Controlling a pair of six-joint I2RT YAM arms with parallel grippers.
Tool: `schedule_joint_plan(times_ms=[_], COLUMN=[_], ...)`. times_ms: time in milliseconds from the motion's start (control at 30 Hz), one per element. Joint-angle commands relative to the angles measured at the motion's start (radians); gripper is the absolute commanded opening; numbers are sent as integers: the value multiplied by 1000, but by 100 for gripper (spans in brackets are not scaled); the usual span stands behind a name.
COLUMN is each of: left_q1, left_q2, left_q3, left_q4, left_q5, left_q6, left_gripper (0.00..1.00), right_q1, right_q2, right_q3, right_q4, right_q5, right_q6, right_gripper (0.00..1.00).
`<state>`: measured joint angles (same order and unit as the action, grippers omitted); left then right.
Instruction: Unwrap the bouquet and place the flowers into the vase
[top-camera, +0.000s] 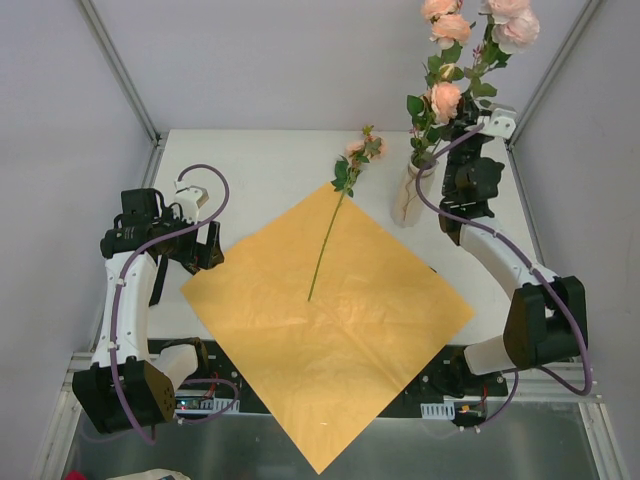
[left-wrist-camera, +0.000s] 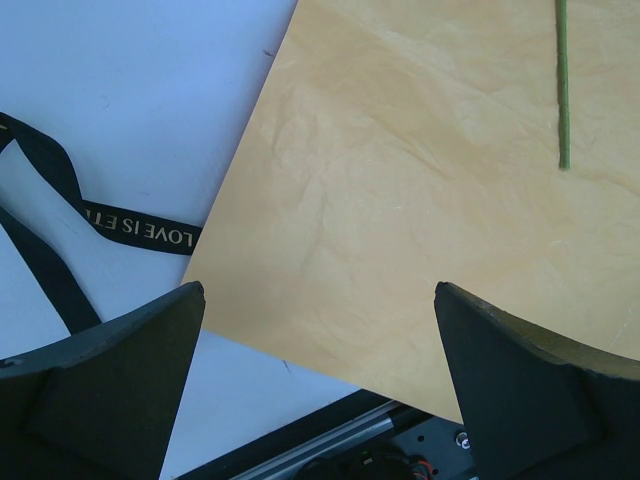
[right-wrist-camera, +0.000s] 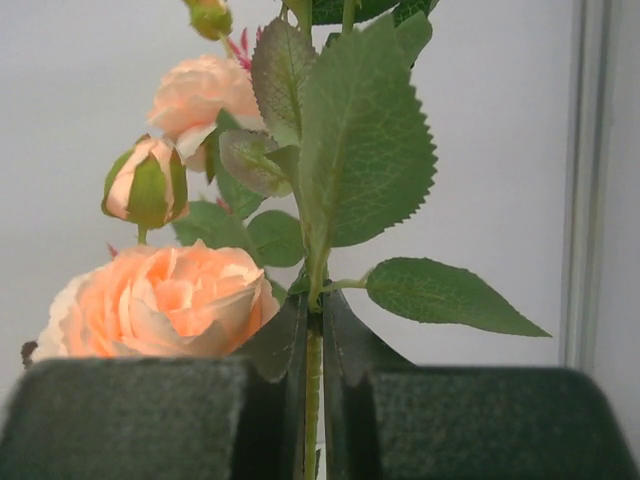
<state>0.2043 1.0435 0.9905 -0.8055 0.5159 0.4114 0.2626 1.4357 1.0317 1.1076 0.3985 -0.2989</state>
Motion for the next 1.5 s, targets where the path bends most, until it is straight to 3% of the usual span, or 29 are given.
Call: schedule_joint_plan(times_ms=[0, 33, 100, 133, 333, 600, 767, 900, 1100, 1200, 1233, 1267, 1400, 1467], left_q1=[3, 1, 3, 1, 3, 3, 3, 3, 3, 3, 3, 3, 3, 3], left_q2=[-16, -19, -23, -25, -37, -37, -33, -31, -36, -36, -34, -37, -40, -45], left_q3=[28, 27, 23, 20, 16, 19, 23, 33, 33, 36, 37, 37, 37, 37], left_q4=[3, 3, 3, 3, 2, 3, 2, 0, -1, -1, -3, -3, -3, -4], left_q5=[26, 26, 26, 24, 22, 35, 44, 45, 41, 44, 45, 49, 47, 47], left_q6=[21, 23, 21, 23, 24, 12, 1, -9, -11, -13, -14, -14, -8, -5], left_gripper=[99, 99, 99, 99, 99, 99, 99, 99, 99, 99, 99, 99, 99, 99], right_q1=[39, 53, 61, 64, 69, 110, 259, 406, 556, 579, 580, 580, 578, 575], right_q2=[-17, -21, -46, -53, -144, -308, -377, -336, -141, 4, 88, 135, 359, 465], right_q3=[22, 21, 5, -4, -58, -88, -73, 28, 156, 237, 304, 353, 615, 715], right_q4=[-30, -76, -112, -144, -285, -500, -591, -709, -989, -1103, -1156, -1199, -1486, -1529], right_q5=[-50, -44, -38, -35, -39, -64, -58, -15, 89, 94, 106, 126, 200, 206], right_q6=[17, 17, 26, 30, 64, 89, -21, -112, -74, 27, 71, 111, 262, 279], right_gripper=[8, 26, 42, 55, 72, 77, 77, 78, 79, 86, 94, 96, 95, 95])
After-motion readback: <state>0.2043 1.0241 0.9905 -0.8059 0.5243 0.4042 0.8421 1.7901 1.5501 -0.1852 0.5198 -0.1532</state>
